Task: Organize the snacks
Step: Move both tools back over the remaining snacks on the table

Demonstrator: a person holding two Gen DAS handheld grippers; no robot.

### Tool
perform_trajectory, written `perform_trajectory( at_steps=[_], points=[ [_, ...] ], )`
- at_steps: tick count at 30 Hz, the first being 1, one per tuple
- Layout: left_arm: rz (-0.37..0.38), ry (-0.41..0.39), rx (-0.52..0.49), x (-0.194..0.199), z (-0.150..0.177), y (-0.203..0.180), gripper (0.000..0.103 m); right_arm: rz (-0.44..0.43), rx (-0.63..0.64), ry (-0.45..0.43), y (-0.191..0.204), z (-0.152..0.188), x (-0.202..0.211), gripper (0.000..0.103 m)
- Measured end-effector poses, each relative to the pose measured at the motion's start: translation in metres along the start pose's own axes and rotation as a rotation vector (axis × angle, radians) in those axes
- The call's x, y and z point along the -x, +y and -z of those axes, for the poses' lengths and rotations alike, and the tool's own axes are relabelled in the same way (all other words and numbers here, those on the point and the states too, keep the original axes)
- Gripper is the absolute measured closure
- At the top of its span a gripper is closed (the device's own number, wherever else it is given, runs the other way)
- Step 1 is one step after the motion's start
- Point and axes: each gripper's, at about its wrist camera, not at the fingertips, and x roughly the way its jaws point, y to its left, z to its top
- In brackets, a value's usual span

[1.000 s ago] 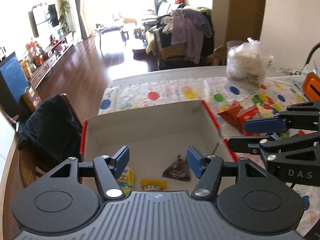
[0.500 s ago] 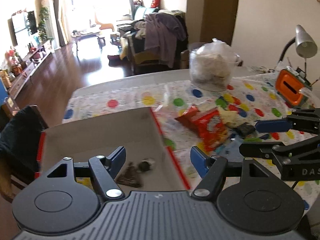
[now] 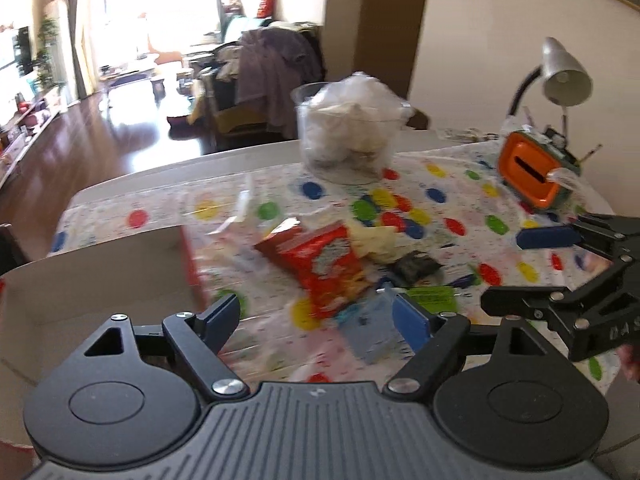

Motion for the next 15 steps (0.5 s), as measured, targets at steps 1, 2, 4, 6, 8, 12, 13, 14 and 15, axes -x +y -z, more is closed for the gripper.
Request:
perform_trajectory(
  at_steps=[1, 2, 4, 6, 8, 12, 13, 14, 15],
  points=[
    [0.009, -0.008, -0.013, -0.003, 0.0, -0.006, 0.017, 0.001, 0.001, -0.002, -0.007, 0.001, 0.001, 0.001],
    [0.018, -0.011, -0.028, -0.007, 0.001, -0.013, 0.017, 0.001, 0.001, 0.001, -0.014, 0.003, 0.002, 0.001],
    [0.055, -0.008, -0.073, -0.017, 0.001, -0.025, 0.017, 0.007, -0.002, 0.012, -0.029, 0.006, 0.0, 0.001],
    [0.106, 0.006, -0.131, -0.028, 0.001, -0.037, 0.017, 0.004, -0.007, 0.027, -0.045, 0.008, -0.003, 0.0],
    [0.156, 0.026, -0.196, -0.039, 0.001, -0.047, 0.017, 0.014, -0.015, 0.049, -0.06, 0.011, -0.007, 0.0],
    [0.219, 0.069, -0.295, -0.063, 0.002, -0.067, 0.017, 0.046, -0.027, 0.085, -0.086, 0.021, -0.019, 0.0],
    [0.218, 0.077, -0.315, -0.068, 0.002, -0.071, 0.017, 0.052, -0.029, 0.093, -0.091, 0.024, -0.023, 0.0],
    [0.215, 0.083, -0.332, -0.074, 0.002, -0.075, 0.017, 0.057, -0.031, 0.102, -0.097, 0.026, -0.026, 0.0],
    [0.217, 0.093, -0.347, -0.08, 0.002, -0.078, 0.017, 0.065, -0.032, 0.109, -0.101, 0.028, -0.03, 0.0]
  ],
)
